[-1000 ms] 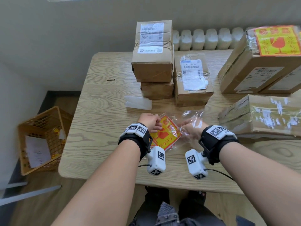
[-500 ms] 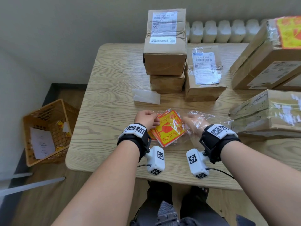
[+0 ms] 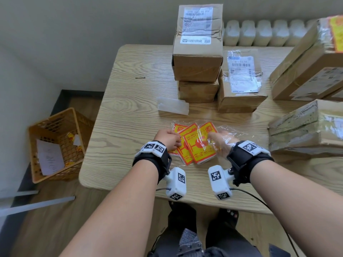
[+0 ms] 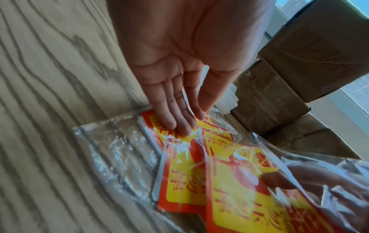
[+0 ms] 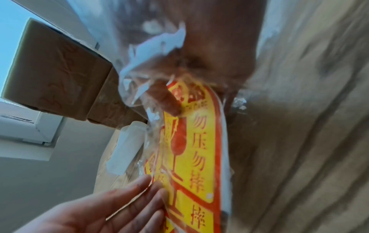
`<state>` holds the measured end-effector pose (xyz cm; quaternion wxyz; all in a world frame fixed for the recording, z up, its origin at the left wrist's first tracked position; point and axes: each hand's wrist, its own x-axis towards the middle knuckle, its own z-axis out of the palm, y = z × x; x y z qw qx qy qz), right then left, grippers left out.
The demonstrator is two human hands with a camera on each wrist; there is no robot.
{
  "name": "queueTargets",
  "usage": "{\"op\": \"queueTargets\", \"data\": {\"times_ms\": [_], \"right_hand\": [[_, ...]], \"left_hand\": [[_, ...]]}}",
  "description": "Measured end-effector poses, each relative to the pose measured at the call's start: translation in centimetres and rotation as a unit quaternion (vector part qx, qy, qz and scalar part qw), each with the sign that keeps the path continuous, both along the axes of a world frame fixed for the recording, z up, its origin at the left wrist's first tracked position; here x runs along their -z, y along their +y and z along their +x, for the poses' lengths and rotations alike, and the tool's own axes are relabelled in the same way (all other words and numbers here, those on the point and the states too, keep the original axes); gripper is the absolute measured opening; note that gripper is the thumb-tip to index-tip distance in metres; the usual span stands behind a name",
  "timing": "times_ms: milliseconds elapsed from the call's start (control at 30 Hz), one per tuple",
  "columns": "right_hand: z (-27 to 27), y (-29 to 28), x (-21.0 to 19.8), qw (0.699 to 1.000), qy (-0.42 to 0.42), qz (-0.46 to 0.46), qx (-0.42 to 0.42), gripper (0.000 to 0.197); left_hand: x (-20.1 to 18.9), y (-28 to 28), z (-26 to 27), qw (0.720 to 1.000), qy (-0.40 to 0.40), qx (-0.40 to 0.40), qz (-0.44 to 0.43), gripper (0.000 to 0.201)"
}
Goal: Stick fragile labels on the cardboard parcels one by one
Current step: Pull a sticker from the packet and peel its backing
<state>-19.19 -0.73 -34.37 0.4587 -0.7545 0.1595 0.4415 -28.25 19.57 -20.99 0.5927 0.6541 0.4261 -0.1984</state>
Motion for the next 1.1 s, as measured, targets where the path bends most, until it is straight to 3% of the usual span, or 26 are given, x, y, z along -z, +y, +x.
{"op": "queueTargets", "data": {"times_ms": [67,100,200,267,433,500,567,667,767,900,967,1100], "right_hand": [[-2.8,2.8,-11.0,0.999,0.008,-0.033,0.028,0.016],[-3.3,3.1,-12.6,0.998,-0.009,-0.048,0.027,0.008],[-3.4,2.4,-13.2,0.996,-0.057,-0.056,0.027,0.008],[-3.1,1.9,-13.7,0.994,-0.076,-0.062,0.045,0.010],[-2.5,-0.2,-16.8,0.983,-0.172,-0.062,-0.007,0.013],[-2.5,-1.1,-18.4,0.972,-0.222,-0.071,-0.026,0.024],[-2.8,-2.0,-20.2,0.965,-0.254,-0.048,-0.036,0.023],[-3.1,-3.1,-22.9,0.950,-0.312,-0.007,-0.018,0.021],[-2.9,-4.0,-25.6,0.933,-0.359,0.028,-0.002,0.019],[-1.7,-5.3,-28.2,0.924,-0.379,0.042,-0.005,0.016],[-1.0,-5.9,-28.9,0.921,-0.387,0.037,0.002,0.016],[-0.6,-6.4,-29.8,0.927,-0.373,0.035,0.019,0.015]], "left_hand": [[0.0,0.2,0.1,1.000,0.012,0.010,0.004,0.027],[0.1,0.2,0.3,1.000,0.019,0.012,0.003,0.028],[0.2,0.0,0.8,0.998,0.046,0.030,0.014,0.023],[-0.1,-0.4,1.1,0.992,0.060,0.093,0.064,0.008],[-3.1,-2.1,2.2,0.947,0.093,0.267,0.153,0.041],[-4.2,-3.0,2.6,0.924,0.091,0.319,0.191,0.042],[-5.4,-4.0,2.7,0.903,0.090,0.354,0.225,0.039],[-6.6,-5.2,3.5,0.907,0.068,0.344,0.232,0.038],[-10.1,-6.1,4.5,0.935,-0.027,0.269,0.231,0.030],[-14.7,-7.3,5.2,0.961,-0.139,0.210,0.115,0.033],[-16.0,-7.5,4.8,0.964,-0.139,0.218,0.064,0.033],[-16.9,-7.2,3.9,0.956,-0.139,0.249,0.064,0.013]]}}
